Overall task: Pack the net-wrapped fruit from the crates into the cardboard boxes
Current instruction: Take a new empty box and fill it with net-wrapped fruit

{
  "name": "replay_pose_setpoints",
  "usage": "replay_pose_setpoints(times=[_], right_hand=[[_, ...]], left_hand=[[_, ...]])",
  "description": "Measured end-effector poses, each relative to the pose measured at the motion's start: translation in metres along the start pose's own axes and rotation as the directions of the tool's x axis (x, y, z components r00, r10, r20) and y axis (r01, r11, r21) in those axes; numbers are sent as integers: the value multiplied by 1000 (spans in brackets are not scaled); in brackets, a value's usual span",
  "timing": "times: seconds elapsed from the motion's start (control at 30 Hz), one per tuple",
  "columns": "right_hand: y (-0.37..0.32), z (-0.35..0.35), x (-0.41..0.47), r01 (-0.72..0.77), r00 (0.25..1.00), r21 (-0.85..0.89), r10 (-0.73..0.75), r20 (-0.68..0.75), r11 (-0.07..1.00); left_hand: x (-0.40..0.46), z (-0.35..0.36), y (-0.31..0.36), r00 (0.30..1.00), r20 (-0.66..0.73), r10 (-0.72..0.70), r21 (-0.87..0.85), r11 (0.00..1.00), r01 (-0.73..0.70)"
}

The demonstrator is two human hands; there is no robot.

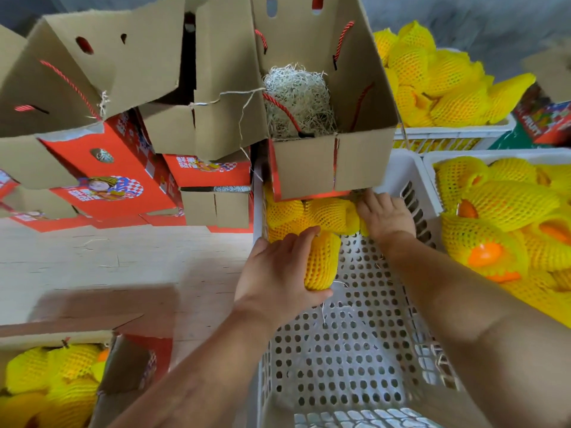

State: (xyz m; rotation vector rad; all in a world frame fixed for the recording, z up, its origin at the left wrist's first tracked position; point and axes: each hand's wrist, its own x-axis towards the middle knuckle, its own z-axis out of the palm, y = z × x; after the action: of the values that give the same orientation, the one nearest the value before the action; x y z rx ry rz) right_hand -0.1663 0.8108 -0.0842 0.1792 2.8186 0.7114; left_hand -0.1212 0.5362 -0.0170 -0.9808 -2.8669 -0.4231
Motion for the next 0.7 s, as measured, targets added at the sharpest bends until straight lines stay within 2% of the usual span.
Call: replay_pose_setpoints(times=[0.07,0.23,0.3,0.37,0.4,0.47,0.5,0.6,0.7], right_hand=[[-3,-2,0,3,1000,-19,-2,3,1000],[-7,-11,-25,-120,991,-43,122,51,992],[-10,-28,-49,-169,985,70,167,35,983],[-16,-50,-80,-236,972,259,229,57,937],[-20,-61,-98,-265,963,422,258,76,867],[-32,-83,-133,-264,950,772,294,106,578],[-40,-94,-151,-223,947,865,311,83,449],[-70,-126,-197,-54,919,963,390,-56,266],[-120,-169,-228,59,922,991,374,-99,117]], left_hand=[[1,0,-1,1000,23,3,-8,1000,-3],[0,3,-4,999,-10,48,-15,999,-48],[-2,2,-4,997,-47,59,-55,997,-61],[-3,-2,-2,996,-79,28,-143,989,-39],[-4,-6,-1,997,-81,-2,-201,980,-14],[-10,-15,-1,996,-76,-55,-361,932,24],[-16,-20,-4,996,-58,-69,-473,880,34],[-49,-40,-21,995,69,-74,-794,599,100],[-93,-67,-56,987,106,-117,-913,383,144]])
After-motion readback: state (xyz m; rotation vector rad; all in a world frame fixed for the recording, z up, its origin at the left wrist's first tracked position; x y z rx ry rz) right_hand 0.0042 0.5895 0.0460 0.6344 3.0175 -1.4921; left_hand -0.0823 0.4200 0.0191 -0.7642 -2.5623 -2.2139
